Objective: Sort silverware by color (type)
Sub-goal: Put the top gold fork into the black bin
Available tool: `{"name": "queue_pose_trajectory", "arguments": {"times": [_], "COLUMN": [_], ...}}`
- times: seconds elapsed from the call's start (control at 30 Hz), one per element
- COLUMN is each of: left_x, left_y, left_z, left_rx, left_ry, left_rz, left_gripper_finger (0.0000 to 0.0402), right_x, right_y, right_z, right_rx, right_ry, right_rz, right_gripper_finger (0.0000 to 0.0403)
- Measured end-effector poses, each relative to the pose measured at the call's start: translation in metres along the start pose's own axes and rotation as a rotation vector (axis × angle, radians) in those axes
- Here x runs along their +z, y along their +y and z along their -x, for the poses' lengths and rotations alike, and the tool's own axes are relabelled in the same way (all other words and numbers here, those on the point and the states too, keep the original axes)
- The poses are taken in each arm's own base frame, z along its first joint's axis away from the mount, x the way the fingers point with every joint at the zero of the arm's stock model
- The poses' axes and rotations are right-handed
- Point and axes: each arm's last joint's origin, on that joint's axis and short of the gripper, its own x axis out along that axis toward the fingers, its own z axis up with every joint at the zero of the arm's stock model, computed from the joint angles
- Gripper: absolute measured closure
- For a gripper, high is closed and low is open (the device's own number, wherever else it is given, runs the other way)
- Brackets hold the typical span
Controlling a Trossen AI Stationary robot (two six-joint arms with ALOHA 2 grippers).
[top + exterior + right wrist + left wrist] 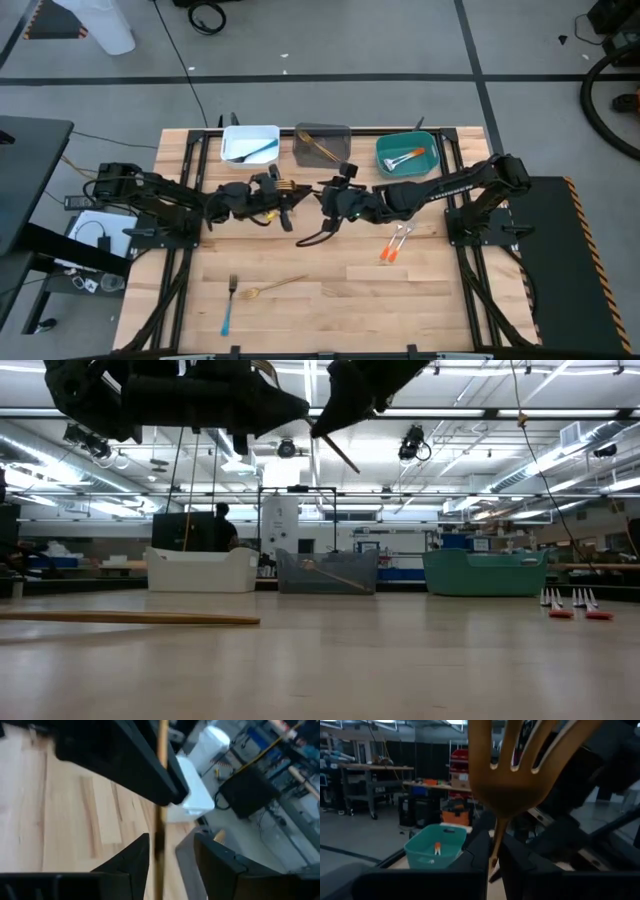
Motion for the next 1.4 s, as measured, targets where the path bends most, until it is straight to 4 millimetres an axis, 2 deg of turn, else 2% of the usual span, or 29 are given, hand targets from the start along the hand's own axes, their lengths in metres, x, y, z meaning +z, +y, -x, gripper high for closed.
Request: {"name": "queue_pose_trajectory", "arguments": {"times": [0.23, 0.6, 0.97, 1.23, 1.4], "left_x": [0.0023, 0.0037, 0.0031, 0.003, -0.0032], "left_y": [-0.0001, -0.0007, -0.0009, -0.0005, 0.0025], "left_z": [0.0001, 0.0003, 0.0002, 0.0001, -0.0006], "left_rx": [0.002, 0.001, -0.003, -0.006, 0.006], "left_ry": [-0.023, -0.037, -0.032, -0.03, 0.033], "left_rz": [0.009, 0.011, -0.03, -0.067, -0.089], "left_gripper_finger": [0.0371, 0.0369, 0.0362, 0.0288, 0.0254], "right_x": [0.0067, 0.0066, 0.0058, 0.0035, 0.0027], "right_y": [-0.0014, -0.003, -0.0031, -0.0035, -0.0039], "right_z": [0.0005, -0.0011, -0.0015, -0.003, -0.0032], "right_rx": [-0.028, -0.01, -0.001, 0.004, 0.0], "right_ry": [-0.054, -0.058, -0.051, -0.033, -0.025], "right_rz": [0.04, 0.04, 0.037, 0.048, 0.051], "right_gripper_finger": [0.0271, 0.038, 0.0381, 0.0381, 0.0381]}}
